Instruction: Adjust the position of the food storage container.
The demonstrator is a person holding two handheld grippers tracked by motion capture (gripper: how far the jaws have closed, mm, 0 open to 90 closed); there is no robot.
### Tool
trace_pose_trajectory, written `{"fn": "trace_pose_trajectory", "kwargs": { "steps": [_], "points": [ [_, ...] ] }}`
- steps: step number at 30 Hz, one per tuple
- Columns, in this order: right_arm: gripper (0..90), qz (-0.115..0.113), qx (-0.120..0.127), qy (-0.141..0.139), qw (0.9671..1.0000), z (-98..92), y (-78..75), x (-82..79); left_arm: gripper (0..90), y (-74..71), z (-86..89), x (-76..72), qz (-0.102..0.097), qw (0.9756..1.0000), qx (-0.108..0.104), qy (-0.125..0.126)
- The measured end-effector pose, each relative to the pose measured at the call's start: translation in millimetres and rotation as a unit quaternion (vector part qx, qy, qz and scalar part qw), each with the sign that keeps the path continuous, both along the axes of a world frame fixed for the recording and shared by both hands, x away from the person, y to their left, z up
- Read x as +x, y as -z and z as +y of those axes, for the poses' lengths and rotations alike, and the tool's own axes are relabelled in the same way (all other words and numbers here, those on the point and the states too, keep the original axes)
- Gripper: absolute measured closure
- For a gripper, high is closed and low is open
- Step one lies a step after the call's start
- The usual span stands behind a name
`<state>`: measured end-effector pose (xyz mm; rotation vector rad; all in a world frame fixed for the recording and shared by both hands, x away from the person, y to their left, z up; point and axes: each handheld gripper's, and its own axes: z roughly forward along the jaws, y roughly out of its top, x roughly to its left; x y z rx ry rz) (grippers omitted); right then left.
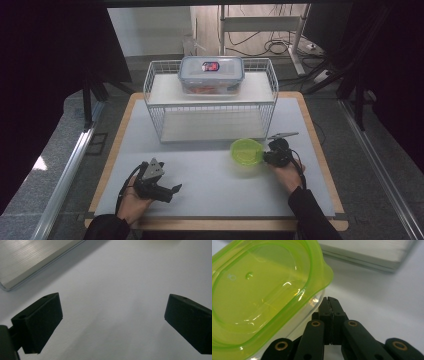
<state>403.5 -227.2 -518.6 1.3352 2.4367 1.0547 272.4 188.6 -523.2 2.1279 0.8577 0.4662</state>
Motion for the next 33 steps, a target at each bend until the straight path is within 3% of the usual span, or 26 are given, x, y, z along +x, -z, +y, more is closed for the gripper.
{"fn": "trace_pose_trajectory", "kwargs": {
  "steps": [12,26,29,33],
  "points": [
    [90.0,-0.002,0.011,-0.048,0.9988,46.2,3.7,8.8,1.5,0.1,-0.3,0.0,0.000,1.0000,0.000,0.002],
    [89.9,0.005,0.029,-0.097,0.9948,99.3,11.0,17.1,1.6,0.1,-0.6,-0.4,-0.001,1.0000,0.000,0.004],
    [89.9,-0.004,0.018,-0.109,0.9939,109.2,11.1,16.0,1.6,-0.1,-0.1,-0.5,-0.001,1.0000,-0.001,0.004],
    [89.5,-0.014,0.006,-0.112,0.9936,108.8,10.3,15.0,1.6,-0.2,0.3,-0.6,0.000,1.0000,-0.002,0.005]
  ]
}}
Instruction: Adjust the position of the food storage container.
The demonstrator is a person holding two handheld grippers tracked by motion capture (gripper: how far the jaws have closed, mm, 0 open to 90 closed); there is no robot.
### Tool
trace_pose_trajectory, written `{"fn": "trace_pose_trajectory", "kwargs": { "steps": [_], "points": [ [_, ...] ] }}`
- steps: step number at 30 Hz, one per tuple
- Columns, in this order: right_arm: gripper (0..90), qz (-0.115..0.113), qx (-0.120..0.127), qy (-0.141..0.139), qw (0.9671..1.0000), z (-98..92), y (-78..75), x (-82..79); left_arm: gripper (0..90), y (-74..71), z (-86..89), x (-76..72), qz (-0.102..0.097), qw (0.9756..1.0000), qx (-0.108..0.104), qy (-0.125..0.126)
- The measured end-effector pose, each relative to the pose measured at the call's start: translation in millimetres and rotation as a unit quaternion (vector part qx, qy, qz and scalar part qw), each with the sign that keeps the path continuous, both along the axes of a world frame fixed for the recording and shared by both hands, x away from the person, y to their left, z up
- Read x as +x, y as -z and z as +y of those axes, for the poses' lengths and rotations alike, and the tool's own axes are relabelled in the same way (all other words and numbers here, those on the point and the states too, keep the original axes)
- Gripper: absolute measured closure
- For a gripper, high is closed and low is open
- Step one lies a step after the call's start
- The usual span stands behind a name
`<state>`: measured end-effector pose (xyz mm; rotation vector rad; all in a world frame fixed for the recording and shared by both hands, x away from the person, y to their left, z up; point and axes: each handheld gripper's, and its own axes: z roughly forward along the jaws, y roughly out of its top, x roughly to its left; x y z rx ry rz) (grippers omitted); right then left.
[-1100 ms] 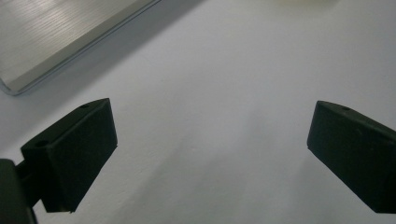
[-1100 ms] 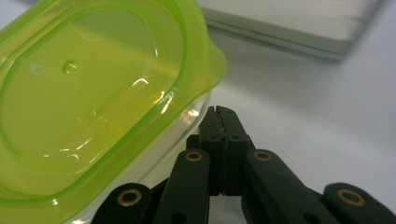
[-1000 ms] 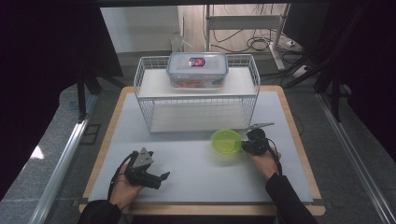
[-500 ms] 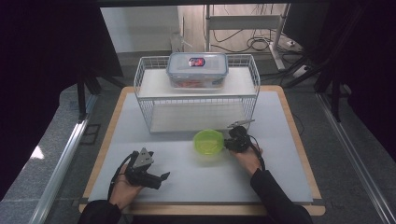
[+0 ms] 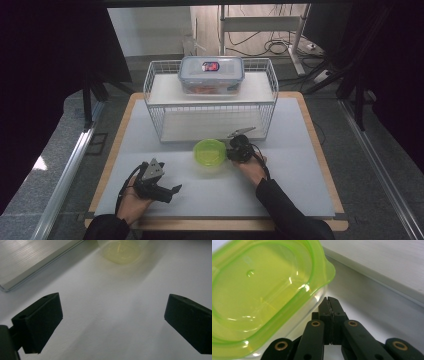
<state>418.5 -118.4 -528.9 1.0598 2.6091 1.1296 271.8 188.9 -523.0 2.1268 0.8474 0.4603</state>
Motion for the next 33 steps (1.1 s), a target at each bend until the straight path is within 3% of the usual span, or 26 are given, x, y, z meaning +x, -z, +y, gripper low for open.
{"fn": "trace_pose_trajectory", "kwargs": {
  "steps": [6,8,9,13,14,15,16,17,20,33],
  "points": [
    [74.6,-0.032,-0.030,0.012,0.9990,-18.0,-9.7,-2.2,1.7,-0.3,0.1,-0.2,0.000,1.0000,0.000,0.000],
    [71.1,-0.033,-0.033,0.013,0.9988,-22.0,-12.4,-3.7,1.7,-0.3,0.2,-0.2,0.000,1.0000,0.000,0.000],
    [63.7,-0.039,-0.035,0.017,0.9985,-28.8,-17.3,-6.8,1.7,-0.3,0.4,-0.2,0.000,1.0000,0.000,0.000],
    [44.1,-0.048,-0.028,0.024,0.9982,-38.8,-27.0,-13.6,1.7,-0.7,0.8,-0.4,0.000,1.0000,-0.002,-0.001],
    [44.1,-0.048,-0.028,0.024,0.9982,-38.8,-27.0,-13.6,1.7,-0.7,0.8,-0.4,0.000,1.0000,-0.002,-0.001],
    [35.5,-0.050,-0.024,0.027,0.9981,-41.8,-30.3,-17.3,1.7,-0.6,1.3,-0.3,0.000,1.0000,-0.003,-0.003],
    [35.5,-0.050,-0.024,0.027,0.9981,-41.8,-30.3,-17.3,1.7,-0.6,1.3,-0.3,0.000,1.0000,-0.003,-0.003],
    [27.0,-0.049,-0.010,0.025,0.9984,-44.1,-30.8,-20.9,1.7,-0.7,1.7,-0.3,0.000,1.0000,-0.004,-0.003],
    [18.2,-0.050,-0.002,0.023,0.9985,-47.3,-29.0,-28.4,1.8,-0.6,2.0,-0.2,0.001,1.0000,-0.003,-0.004],
    [1.7,-0.046,-0.008,0.011,0.9989,-54.5,-25.4,-48.1,1.9,-0.4,1.6,-0.3,0.002,1.0000,-0.002,-0.004]
  ]
}}
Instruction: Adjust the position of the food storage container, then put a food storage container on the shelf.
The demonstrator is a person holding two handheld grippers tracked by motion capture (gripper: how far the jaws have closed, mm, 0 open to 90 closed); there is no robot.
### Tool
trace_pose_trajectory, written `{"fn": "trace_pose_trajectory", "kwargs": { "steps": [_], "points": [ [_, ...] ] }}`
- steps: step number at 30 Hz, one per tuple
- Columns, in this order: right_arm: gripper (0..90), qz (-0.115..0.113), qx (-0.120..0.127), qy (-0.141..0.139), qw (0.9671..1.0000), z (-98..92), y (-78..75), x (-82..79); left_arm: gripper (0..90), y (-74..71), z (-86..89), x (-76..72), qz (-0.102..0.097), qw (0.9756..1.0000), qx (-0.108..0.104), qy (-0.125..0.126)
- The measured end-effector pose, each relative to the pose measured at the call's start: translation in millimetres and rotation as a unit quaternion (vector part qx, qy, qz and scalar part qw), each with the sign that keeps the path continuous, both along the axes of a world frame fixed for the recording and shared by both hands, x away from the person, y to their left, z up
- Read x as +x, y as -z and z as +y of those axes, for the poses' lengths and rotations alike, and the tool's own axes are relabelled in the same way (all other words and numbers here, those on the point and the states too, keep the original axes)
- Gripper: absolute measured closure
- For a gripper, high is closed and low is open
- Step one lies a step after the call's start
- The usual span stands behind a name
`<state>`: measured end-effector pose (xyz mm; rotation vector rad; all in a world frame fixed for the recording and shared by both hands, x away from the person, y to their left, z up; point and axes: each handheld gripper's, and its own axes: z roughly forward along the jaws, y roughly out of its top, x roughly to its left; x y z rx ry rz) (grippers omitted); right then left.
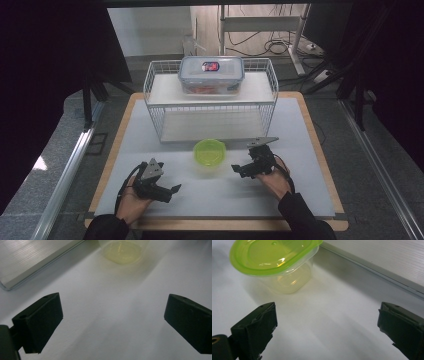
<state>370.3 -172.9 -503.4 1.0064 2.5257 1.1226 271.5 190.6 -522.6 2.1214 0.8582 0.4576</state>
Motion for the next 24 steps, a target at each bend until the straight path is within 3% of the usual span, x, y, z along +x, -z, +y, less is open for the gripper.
{"fn": "trace_pose_trajectory", "kwargs": {
  "steps": [4,10,17,24],
  "points": [
    [0.1,-0.006,-0.004,0.000,1.0000,-1.8,-2.0,-1.9,1.9,-0.1,-0.4,-0.1,0.000,1.0000,0.001,0.001],
    [0.0,-0.017,0.013,0.005,0.9998,-2.5,-5.8,-1.2,1.9,0.1,-0.1,-0.1,0.000,1.0000,-0.001,0.001],
    [0.0,-0.025,0.017,0.003,0.9995,0.6,-5.7,-1.0,1.9,0.4,-0.8,0.0,0.001,1.0000,0.001,0.002],
    [0.0,0.000,0.038,0.011,0.9992,4.1,-11.9,0.9,1.9,0.7,-1.0,0.2,0.001,1.0000,0.003,0.002]
  ]
}}
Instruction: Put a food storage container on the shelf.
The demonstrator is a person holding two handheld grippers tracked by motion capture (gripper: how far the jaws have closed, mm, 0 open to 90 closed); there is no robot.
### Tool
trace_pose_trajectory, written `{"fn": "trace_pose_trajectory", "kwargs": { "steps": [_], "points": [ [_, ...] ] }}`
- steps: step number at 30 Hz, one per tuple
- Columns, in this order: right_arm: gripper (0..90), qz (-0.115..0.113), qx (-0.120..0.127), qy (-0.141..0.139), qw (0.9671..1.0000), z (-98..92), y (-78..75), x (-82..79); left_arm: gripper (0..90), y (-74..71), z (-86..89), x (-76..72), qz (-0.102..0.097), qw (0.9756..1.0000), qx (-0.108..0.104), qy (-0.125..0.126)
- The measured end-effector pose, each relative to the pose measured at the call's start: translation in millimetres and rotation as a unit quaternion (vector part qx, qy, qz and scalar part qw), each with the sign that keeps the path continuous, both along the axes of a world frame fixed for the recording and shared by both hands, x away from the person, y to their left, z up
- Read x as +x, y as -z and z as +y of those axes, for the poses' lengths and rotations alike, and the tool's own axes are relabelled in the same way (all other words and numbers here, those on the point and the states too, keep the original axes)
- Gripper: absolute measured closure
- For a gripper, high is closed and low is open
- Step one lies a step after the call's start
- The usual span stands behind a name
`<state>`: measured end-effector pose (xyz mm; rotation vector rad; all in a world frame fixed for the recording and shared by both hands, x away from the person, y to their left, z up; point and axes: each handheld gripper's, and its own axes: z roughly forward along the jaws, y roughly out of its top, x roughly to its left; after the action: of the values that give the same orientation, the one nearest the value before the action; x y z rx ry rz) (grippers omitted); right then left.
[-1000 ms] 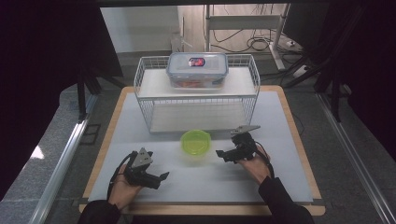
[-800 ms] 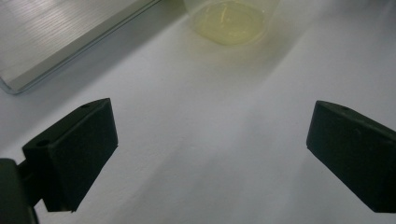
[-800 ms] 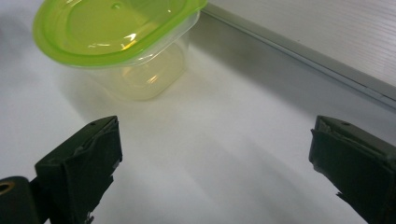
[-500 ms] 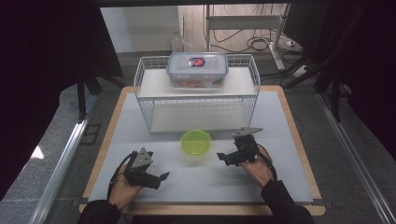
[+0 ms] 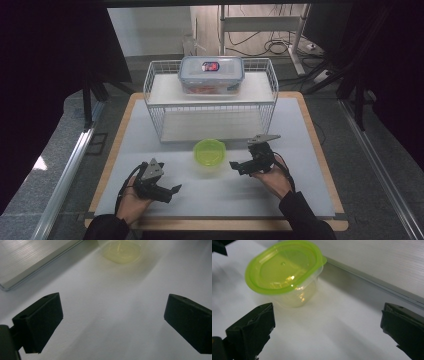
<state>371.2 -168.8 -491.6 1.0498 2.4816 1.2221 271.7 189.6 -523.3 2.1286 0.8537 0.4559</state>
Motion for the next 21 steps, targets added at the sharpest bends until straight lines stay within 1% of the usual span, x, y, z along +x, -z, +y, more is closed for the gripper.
{"fn": "trace_pose_trajectory", "kwargs": {
  "steps": [4,5,6,7,8,10,12,15,17,18,19,20,21],
  "points": [
    [0.2,0.023,0.016,0.004,0.9996,2.3,-3.5,2.6,2.0,0.0,-0.2,0.0,0.000,1.0000,0.001,0.000],
    [0.2,0.023,0.016,0.004,0.9996,2.3,-3.5,2.6,2.0,0.0,-0.2,0.0,0.000,1.0000,0.001,0.000],
    [6.4,0.053,0.033,0.004,0.9980,3.1,-4.5,5.1,1.9,0.0,-0.2,0.1,0.000,1.0000,0.001,0.000],
    [6.4,0.053,0.033,0.004,0.9980,3.1,-4.5,5.1,2.0,0.0,-0.2,0.1,0.000,1.0000,0.001,0.000],
    [12.6,0.064,0.049,-0.001,0.9968,3.2,-5.7,7.6,2.0,0.1,-0.2,0.1,0.000,1.0000,0.002,0.000],
    [17.2,0.065,0.055,-0.007,0.9963,3.9,-7.0,9.2,2.0,0.2,-0.3,0.1,0.000,1.0000,0.002,0.000],
    [23.7,0.064,0.056,-0.008,0.9963,5.5,-7.8,10.9,2.0,0.3,-0.5,0.2,0.000,1.0000,0.003,0.001],
    [31.6,0.072,0.065,-0.010,0.9952,9.9,-6.8,15.1,2.0,0.3,-0.6,0.3,-0.001,1.0000,0.003,0.001],
    [32.7,0.074,0.066,-0.013,0.9950,11.5,-6.1,16.8,2.0,0.3,-0.6,0.3,-0.001,1.0000,0.003,0.001],
    [36.8,0.083,0.071,-0.015,0.9939,14.4,-4.5,19.7,2.0,0.4,-0.6,0.4,-0.001,1.0000,0.004,0.001],
    [36.8,0.083,0.071,-0.015,0.9939,14.4,-4.5,19.7,2.0,0.4,-0.6,0.4,-0.001,1.0000,0.004,0.001],
    [38.0,0.092,0.076,-0.017,0.9927,15.7,-3.4,21.7,2.0,0.5,-0.7,0.4,-0.001,1.0000,0.004,0.001],
    [40.2,0.105,0.081,-0.013,0.9911,17.6,-2.4,24.1,2.0,0.5,-0.7,0.4,-0.001,1.0000,0.004,0.002]
  ]
}}
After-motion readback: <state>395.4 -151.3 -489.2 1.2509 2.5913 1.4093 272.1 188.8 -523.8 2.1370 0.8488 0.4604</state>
